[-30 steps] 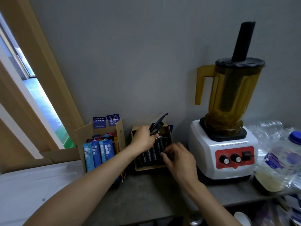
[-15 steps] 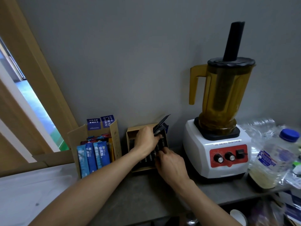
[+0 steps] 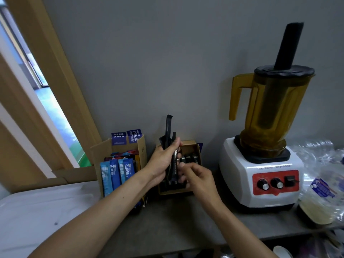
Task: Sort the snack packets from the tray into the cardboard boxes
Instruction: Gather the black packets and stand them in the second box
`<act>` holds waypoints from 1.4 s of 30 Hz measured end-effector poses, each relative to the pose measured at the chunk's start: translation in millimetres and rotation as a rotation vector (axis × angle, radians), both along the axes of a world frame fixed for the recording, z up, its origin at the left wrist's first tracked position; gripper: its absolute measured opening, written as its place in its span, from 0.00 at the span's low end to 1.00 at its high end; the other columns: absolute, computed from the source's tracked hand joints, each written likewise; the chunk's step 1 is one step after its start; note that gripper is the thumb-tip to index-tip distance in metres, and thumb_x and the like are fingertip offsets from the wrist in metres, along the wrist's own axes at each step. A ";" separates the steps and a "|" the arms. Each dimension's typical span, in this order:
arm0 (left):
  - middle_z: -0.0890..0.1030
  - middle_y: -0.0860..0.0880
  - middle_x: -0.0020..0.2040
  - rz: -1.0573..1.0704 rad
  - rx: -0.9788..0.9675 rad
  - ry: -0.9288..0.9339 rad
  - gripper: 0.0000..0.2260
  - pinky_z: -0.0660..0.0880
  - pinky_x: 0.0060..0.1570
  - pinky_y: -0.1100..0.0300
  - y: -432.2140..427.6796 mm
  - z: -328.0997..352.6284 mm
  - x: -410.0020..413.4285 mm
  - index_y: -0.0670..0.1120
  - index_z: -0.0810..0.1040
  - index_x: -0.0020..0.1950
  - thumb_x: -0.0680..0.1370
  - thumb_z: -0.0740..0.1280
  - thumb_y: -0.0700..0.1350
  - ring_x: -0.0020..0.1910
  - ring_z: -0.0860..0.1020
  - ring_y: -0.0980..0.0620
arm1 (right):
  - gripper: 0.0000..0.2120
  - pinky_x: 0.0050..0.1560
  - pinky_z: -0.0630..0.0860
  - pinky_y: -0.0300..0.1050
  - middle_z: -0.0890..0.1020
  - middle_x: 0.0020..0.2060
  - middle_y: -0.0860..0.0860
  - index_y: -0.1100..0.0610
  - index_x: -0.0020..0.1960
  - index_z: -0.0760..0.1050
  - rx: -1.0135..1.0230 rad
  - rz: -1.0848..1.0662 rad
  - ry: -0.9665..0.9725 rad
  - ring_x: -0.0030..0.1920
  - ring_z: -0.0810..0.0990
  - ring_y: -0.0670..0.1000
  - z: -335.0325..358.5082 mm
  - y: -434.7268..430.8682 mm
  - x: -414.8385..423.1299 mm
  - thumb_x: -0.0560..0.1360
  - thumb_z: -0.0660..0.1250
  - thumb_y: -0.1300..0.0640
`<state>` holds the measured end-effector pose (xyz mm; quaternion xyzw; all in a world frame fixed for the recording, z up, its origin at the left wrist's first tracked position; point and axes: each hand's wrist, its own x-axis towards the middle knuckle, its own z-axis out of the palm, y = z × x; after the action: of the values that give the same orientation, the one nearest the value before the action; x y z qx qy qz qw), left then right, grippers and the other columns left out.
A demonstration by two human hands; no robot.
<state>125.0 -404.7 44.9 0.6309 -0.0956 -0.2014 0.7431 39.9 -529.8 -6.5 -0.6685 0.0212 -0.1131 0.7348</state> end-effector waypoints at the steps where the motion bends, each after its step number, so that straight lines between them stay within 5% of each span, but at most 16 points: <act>1: 0.78 0.49 0.41 0.020 0.003 -0.017 0.16 0.79 0.42 0.55 0.1 -1.8 -2.7 0.47 0.82 0.56 0.79 0.69 0.59 0.39 0.79 0.51 | 0.07 0.38 0.77 0.37 0.84 0.36 0.52 0.57 0.48 0.84 -0.028 0.013 -0.010 0.37 0.82 0.49 0.6 1.2 0.4 0.78 0.74 0.53; 5: 0.85 0.49 0.43 0.077 0.003 -0.049 0.16 0.80 0.46 0.54 4.2 -3.0 -6.7 0.47 0.83 0.55 0.79 0.69 0.58 0.46 0.84 0.49 | 0.08 0.41 0.80 0.38 0.86 0.39 0.52 0.58 0.49 0.83 -0.034 -0.006 -0.002 0.39 0.85 0.48 -0.8 0.9 4.3 0.73 0.79 0.58; 8: 0.83 0.47 0.38 0.159 0.092 -0.051 0.24 0.79 0.38 0.56 11.6 1.7 -3.1 0.39 0.80 0.58 0.76 0.74 0.58 0.34 0.83 0.51 | 0.09 0.45 0.82 0.41 0.87 0.42 0.56 0.57 0.49 0.83 -0.006 -0.039 0.008 0.43 0.87 0.52 -4.9 -4.4 5.0 0.71 0.80 0.58; 12: 0.76 0.50 0.31 0.178 0.095 -0.001 0.15 0.72 0.35 0.59 11.7 9.2 -0.3 0.41 0.80 0.48 0.76 0.75 0.53 0.25 0.71 0.55 | 0.06 0.45 0.82 0.40 0.87 0.42 0.53 0.56 0.47 0.84 -0.016 -0.034 -0.011 0.45 0.87 0.51 -9.2 -10.6 2.2 0.72 0.79 0.59; 18: 0.76 0.50 0.32 0.129 0.132 0.022 0.20 0.69 0.28 0.63 11.7 14.2 3.7 0.36 0.80 0.58 0.77 0.74 0.51 0.26 0.70 0.55 | 0.07 0.47 0.82 0.43 0.87 0.42 0.52 0.54 0.47 0.84 -0.110 0.008 -0.005 0.44 0.87 0.50 -10.3 -18.4 6.3 0.72 0.80 0.56; 22: 0.76 0.50 0.32 0.098 0.199 -0.002 0.12 0.69 0.28 0.64 14.1 16.9 0.6 0.42 0.81 0.52 0.77 0.74 0.50 0.26 0.70 0.55 | 0.09 0.47 0.83 0.41 0.87 0.45 0.49 0.52 0.53 0.84 -0.107 -0.015 -0.026 0.47 0.87 0.47 -8.1 -18.2 7.2 0.74 0.78 0.54; 31: 0.75 0.50 0.30 0.169 0.265 -0.071 0.14 0.71 0.28 0.62 18.2 17.8 12.2 0.39 0.80 0.50 0.78 0.74 0.51 0.24 0.70 0.55 | 0.03 0.36 0.75 0.32 0.85 0.36 0.46 0.52 0.51 0.83 -0.119 0.047 -0.021 0.35 0.81 0.41 -6.7 4.1 25.4 0.79 0.72 0.58; 37: 0.73 0.50 0.32 0.200 0.282 -0.155 0.13 0.70 0.30 0.65 20.6 13.3 12.2 0.43 0.79 0.46 0.79 0.73 0.53 0.28 0.70 0.56 | 0.01 0.40 0.78 0.37 0.86 0.40 0.49 0.50 0.49 0.82 -0.345 -0.059 0.026 0.39 0.84 0.44 -21.5 1.8 35.2 0.79 0.72 0.56; 42: 0.72 0.49 0.36 0.258 0.139 -0.071 0.25 0.69 0.28 0.67 15.0 18.1 11.8 0.38 0.74 0.58 0.77 0.72 0.59 0.29 0.71 0.59 | 0.02 0.45 0.83 0.46 0.85 0.41 0.44 0.45 0.48 0.81 -0.626 -0.133 0.112 0.43 0.84 0.42 -45.9 3.6 47.0 0.78 0.73 0.51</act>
<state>136.8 -389.7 63.1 0.6945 -0.0259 -0.0882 0.7136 86.9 -526.2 -52.4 -0.8642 0.0692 -0.1249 0.4824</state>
